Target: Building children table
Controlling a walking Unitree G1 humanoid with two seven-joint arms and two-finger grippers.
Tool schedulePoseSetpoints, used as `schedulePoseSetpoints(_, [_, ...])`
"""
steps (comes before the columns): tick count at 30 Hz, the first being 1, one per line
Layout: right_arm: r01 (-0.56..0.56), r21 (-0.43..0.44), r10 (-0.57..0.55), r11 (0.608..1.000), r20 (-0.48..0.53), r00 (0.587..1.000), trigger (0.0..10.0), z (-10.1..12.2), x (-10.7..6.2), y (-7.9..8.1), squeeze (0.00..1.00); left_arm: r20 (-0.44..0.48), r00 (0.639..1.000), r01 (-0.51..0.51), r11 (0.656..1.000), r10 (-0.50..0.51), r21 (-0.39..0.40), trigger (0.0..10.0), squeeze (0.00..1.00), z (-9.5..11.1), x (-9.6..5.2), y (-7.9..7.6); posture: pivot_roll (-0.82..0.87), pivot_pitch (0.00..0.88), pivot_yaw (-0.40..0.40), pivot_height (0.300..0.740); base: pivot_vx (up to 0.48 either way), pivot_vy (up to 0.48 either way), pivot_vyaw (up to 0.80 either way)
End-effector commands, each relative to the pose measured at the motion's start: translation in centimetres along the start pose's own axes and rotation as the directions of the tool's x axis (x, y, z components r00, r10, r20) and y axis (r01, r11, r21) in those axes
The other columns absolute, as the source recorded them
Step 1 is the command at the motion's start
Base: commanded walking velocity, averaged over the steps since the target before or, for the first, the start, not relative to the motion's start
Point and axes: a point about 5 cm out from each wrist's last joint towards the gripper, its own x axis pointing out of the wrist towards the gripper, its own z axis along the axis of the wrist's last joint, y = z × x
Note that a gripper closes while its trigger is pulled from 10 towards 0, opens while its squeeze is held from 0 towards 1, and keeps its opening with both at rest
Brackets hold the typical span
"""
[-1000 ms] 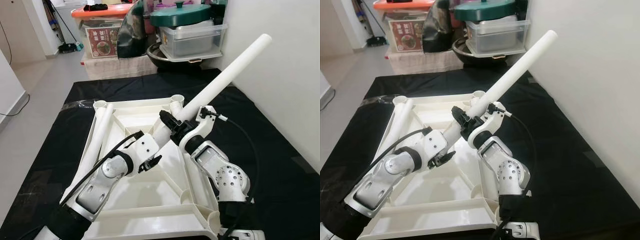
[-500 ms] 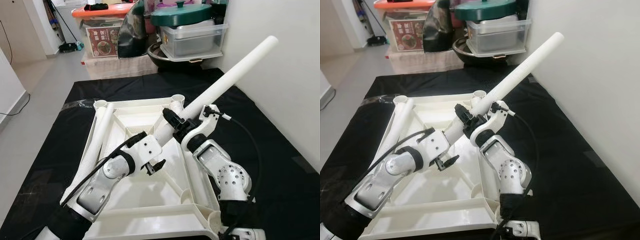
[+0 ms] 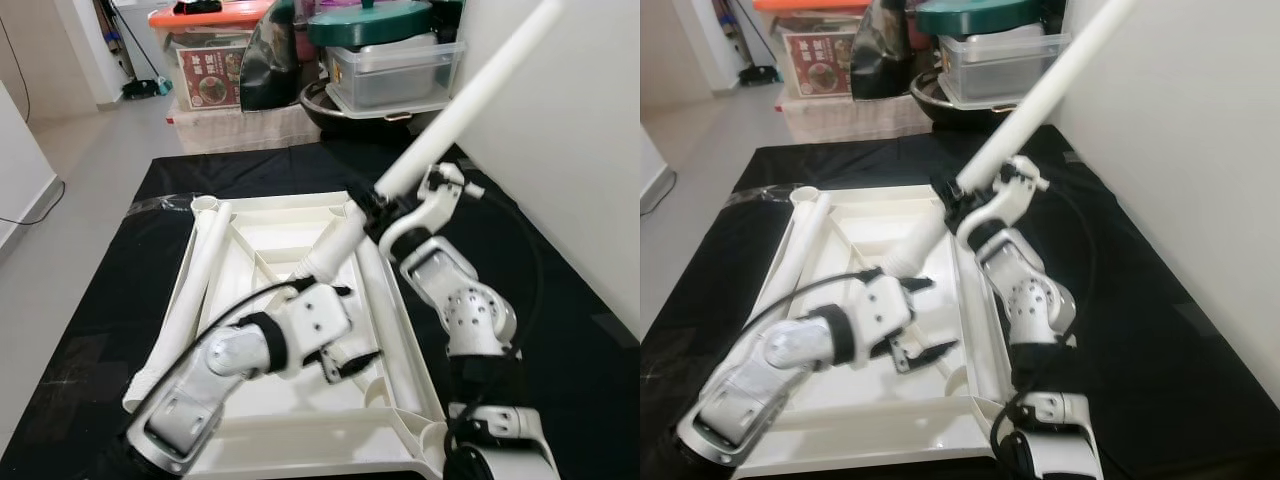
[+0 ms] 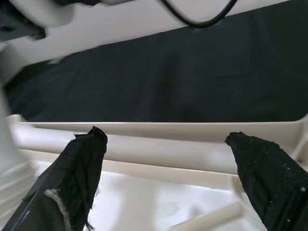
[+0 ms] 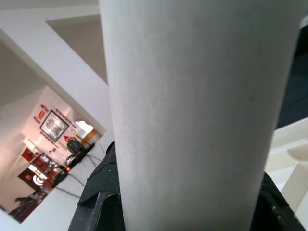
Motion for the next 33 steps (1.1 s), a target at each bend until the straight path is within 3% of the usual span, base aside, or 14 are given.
schedulePoseSetpoints(1, [0.004,-0.036,-0.004,0.999,-0.001,1.0,0.0,-0.1,0.2,-0.1,0.0,-0.039,0.998,-0.047,0.999,0.047,0.004,10.0,0.0,-0.7,-0.3,0.8,0.06,0.0,-0.001,0.74,0.0,0.0,0.0])
schedulePoseSetpoints(10, [0.008,-0.127,-0.004,0.992,0.028,1.0,0.0,0.7,0.2,-0.4,0.0,-0.081,0.991,-0.106,0.994,0.106,0.005,10.0,0.0,-1.4,-0.6,1.2,0.05,0.0,0.006,0.74,0.0,0.0,0.0])
schedulePoseSetpoints(14, [0.062,-0.217,-0.029,0.974,0.152,0.988,0.0,4.7,0.1,-1.3,0.0,-0.161,0.973,-0.166,0.986,0.168,0.025,10.0,0.0,-3.1,-1.3,1.4,0.04,0.0,0.011,0.74,0.0,0.0,0.0])
schedulePoseSetpoints(15, [0.071,-0.232,-0.027,0.97,0.185,0.982,0.0,5.7,0.0,-1.3,0.0,-0.18,0.961,-0.207,0.978,0.21,0.037,10.0,0.51,-3.6,-1.5,1.8,0.04,0.0,0.011,0.74,0.0,0.0,0.0])
schedulePoseSetpoints(16, [0.071,-0.232,-0.027,0.97,0.185,0.982,0.0,5.7,0.0,-1.3,0.0,-0.18,0.961,-0.207,0.978,0.21,0.037,10.0,0.51,-3.6,-1.5,1.8,0.04,0.0,0.011,0.74,0.0,0.0,0.0])
schedulePoseSetpoints(17, [0.076,-0.241,-0.025,0.968,0.207,0.978,0.0,6.4,-0.1,-1.4,0.0,-0.193,0.952,-0.234,0.971,0.239,0.047,10.0,1.0,-3.9,-1.7,2.1,0.04,0.0,0.011,0.74,0.0,0.0,0.0])
schedulePoseSetpoints(24, [0.076,-0.282,0.014,0.956,0.304,0.953,0.0,9.1,-0.6,-0.8,0.0,-0.21,0.919,-0.339,0.941,0.335,0.016,10.0,1.0,-4.9,-2.7,2.8,0.05,0.0,0.006,0.74,0.0,0.0,0.0])
schedulePoseSetpoints(27, [0.056,-0.284,0.036,0.957,0.308,0.951,0.0,9.3,-0.6,-0.5,0.0,-0.213,0.917,-0.344,0.939,0.339,0.011,10.0,1.0,-5.1,-2.8,2.7,0.05,0.0,0.006,0.74,0.0,0.0,0.0])
schedulePoseSetpoints(31, [-0.074,-0.304,0.161,0.95,0.272,0.949,0.0,8.7,-0.6,1.3,0.0,-0.235,0.907,-0.354,0.935,0.349,0.021,10.0,1.0,-5.4,-2.6,2.4,0.05,0.0,0.005,0.74,0.0,0.0,0.0])
schedulePoseSetpoints(32, [-0.124,-0.313,0.21,0.942,0.259,0.943,0.0,8.7,-0.6,1.9,0.0,-0.242,0.907,-0.349,0.937,0.344,0.025,10.0,0.0,-5.6,-2.5,2.2,0.04,0.0,0.005,0.74,0.0,0.0,0.0])
schedulePoseSetpoints(33, [-0.124,-0.313,0.21,0.942,0.259,0.943,0.0,8.7,-0.6,1.9,0.0,-0.242,0.907,-0.349,0.937,0.344,0.025,10.0,0.0,-5.6,-2.5,2.2,0.04,0.0,0.005,0.74,0.0,0.0,0.0])
